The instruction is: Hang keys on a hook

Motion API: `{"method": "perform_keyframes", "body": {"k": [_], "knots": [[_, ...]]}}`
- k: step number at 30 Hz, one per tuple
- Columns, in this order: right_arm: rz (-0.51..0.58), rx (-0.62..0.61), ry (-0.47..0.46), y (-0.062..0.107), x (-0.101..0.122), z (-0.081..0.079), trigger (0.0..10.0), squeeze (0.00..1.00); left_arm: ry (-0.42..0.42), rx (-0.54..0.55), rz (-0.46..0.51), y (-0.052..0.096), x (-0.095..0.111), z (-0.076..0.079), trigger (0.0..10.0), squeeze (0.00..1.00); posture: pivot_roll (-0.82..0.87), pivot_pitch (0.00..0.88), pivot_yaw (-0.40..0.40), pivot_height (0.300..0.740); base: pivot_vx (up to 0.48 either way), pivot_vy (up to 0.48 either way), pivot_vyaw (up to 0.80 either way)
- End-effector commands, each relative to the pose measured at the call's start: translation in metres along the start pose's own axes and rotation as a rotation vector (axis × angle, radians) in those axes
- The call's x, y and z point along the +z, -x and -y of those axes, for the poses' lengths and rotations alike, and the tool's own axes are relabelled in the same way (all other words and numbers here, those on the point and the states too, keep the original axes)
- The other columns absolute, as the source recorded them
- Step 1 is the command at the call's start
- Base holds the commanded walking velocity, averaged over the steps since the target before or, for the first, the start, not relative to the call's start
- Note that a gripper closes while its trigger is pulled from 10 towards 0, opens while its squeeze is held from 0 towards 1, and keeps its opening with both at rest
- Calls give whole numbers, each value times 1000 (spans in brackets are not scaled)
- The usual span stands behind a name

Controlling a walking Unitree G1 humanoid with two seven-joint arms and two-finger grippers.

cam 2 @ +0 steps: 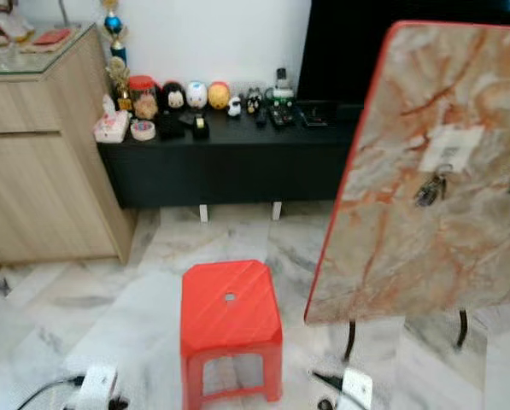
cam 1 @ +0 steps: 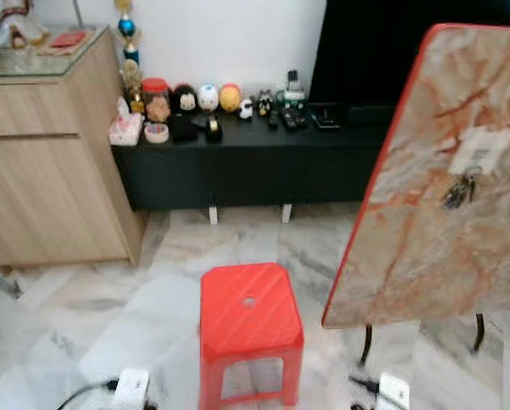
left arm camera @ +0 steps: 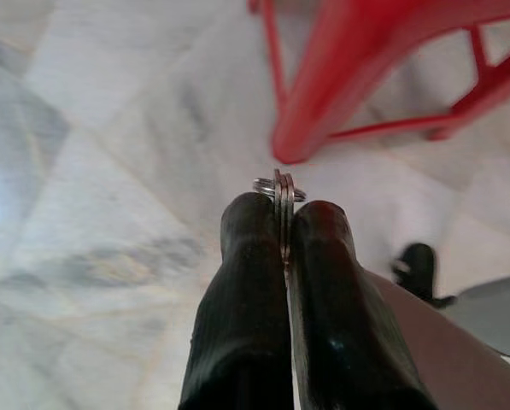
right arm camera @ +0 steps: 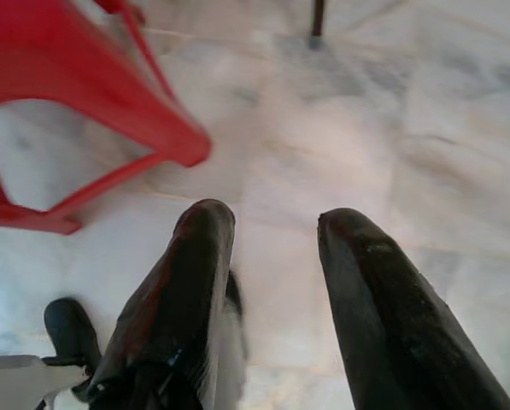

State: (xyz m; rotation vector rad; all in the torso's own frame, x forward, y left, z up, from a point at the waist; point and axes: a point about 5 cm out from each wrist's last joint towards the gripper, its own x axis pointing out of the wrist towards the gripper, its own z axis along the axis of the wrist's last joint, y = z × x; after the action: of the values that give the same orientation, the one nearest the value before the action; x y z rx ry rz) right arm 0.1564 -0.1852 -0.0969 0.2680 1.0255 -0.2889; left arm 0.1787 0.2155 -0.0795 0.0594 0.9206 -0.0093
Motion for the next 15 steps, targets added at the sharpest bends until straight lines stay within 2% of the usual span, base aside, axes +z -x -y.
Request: {"method": "perform_keyframes", "body": {"k": [1,6,15], "knots": [[17,11,-6,-1,5,-6,10000,0,-8,10,-15,1,-4,-5,10000,0,75,0,-82,740,0,-259,0],[20,15,1,-1,8,-7,10000,0,-10,9,-14,2,-4,-5,10000,0,75,0,-83,740,0,-269,0],[20,18,23,-1,8,-8,10000,0,-6,8,-15,2,-5,-4,10000,0,74,0,-84,740,0,-360,0]]}}
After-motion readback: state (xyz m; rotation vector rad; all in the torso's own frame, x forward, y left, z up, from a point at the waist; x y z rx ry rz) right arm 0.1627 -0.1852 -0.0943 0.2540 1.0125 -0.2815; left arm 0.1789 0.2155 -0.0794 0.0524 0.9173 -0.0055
